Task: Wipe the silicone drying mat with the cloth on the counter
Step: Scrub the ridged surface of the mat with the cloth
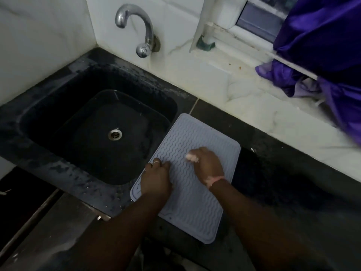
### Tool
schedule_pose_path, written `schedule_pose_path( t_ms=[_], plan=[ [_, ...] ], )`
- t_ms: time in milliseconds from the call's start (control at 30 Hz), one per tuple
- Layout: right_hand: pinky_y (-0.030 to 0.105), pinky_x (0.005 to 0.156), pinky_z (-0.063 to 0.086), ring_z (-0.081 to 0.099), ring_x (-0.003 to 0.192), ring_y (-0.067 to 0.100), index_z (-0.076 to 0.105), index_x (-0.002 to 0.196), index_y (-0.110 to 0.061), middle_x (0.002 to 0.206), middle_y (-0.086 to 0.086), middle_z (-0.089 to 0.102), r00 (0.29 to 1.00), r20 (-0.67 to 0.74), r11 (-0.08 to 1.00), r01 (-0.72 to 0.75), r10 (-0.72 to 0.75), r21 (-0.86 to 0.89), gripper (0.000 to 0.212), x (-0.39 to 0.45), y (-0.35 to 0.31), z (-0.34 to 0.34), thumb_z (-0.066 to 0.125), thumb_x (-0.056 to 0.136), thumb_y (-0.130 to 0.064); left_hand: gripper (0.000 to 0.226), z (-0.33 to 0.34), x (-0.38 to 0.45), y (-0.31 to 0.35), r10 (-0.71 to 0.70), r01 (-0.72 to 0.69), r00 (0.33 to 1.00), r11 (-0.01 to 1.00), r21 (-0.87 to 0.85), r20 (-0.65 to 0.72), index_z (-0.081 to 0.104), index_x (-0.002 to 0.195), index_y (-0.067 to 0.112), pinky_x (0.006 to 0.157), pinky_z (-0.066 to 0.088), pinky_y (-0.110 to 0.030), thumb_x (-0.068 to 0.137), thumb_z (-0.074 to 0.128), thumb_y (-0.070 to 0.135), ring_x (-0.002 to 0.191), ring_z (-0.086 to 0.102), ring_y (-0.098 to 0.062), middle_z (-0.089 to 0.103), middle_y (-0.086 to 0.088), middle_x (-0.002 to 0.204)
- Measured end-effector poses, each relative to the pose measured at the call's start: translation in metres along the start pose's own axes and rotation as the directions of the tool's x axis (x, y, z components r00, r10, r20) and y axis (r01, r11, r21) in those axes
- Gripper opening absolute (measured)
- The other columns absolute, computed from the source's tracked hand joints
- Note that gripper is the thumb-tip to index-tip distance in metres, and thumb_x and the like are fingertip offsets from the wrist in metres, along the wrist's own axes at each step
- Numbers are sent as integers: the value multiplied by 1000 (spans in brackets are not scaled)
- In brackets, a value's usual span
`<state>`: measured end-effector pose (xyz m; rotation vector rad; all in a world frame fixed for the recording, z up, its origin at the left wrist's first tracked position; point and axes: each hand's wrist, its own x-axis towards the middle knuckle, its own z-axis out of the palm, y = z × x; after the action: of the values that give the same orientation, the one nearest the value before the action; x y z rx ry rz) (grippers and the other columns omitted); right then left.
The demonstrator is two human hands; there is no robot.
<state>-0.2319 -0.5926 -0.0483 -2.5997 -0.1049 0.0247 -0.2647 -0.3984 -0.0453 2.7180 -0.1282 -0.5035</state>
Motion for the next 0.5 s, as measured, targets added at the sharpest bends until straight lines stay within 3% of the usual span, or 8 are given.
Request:
schedule_pose_path(
  t_ms=[133,233,300,333,367,433,467,500],
  plan=[
    [43,92,52,65,96,22,76,99,-23,99,1,73,949,227,974,227,-220,-5,21,-43,-36,14,63,89,-10,59,-1,5,-5,18,-20,1000,998,-68,-22,46,148,29,104,48,-39,93,68,32,131,43,-28,42,-5,147],
    [38,89,56,68,95,16,76,101,-18,100,0,74,938,339,972,-17,-66,235,18,-34,-38,-8,70,88,-7,45,-3,12,-4,-9,8,1000,997,-80,-9,54,142,27,102,50,-40,97,59,22,127,48,-29,47,-7,143],
    [40,87,60,71,94,18,74,104,-15,100,3,76,930,358,872,-244,86,424,18,-18,-31,-30,72,88,-7,36,-10,19,3,-37,28,998,988,-152,-58,63,133,26,97,53,-41,98,57,19,120,57,-28,57,-7,133],
    [40,86,61,72,96,20,73,108,-13,102,6,76,921,361,784,-328,143,527,21,-10,-27,-39,69,90,-4,28,-14,23,10,-71,42,993,957,-288,-89,68,126,24,95,55,-42,100,57,21,114,62,-25,64,-6,125],
    [40,86,61,73,100,22,71,113,-11,107,9,76,907,380,645,-401,180,651,25,-4,-23,-46,64,92,0,22,-21,26,18,-123,76,991,859,-506,-61,72,117,23,92,56,-43,102,55,28,107,67,-23,70,-4,115],
    [44,93,59,71,109,30,67,124,-8,117,16,74,883,419,340,-468,211,816,33,5,-20,-52,53,96,4,38,-38,31,40,-130,269,963,391,-880,237,74,110,22,93,57,-45,105,48,49,101,72,-21,77,-2,105],
    [48,97,57,70,112,32,66,126,-10,120,17,73,878,424,313,-476,222,822,34,6,-18,-51,50,98,2,47,-44,33,51,-46,378,925,169,-910,376,75,113,22,96,57,-46,105,43,55,103,74,-23,78,-4,107],
    [50,101,56,68,115,33,65,127,-13,122,15,71,890,392,421,-456,234,784,33,8,-16,-50,50,100,-2,50,-49,35,60,18,430,902,31,-902,431,74,117,20,98,56,-46,106,41,55,106,74,-25,78,-7,110]
  ],
)
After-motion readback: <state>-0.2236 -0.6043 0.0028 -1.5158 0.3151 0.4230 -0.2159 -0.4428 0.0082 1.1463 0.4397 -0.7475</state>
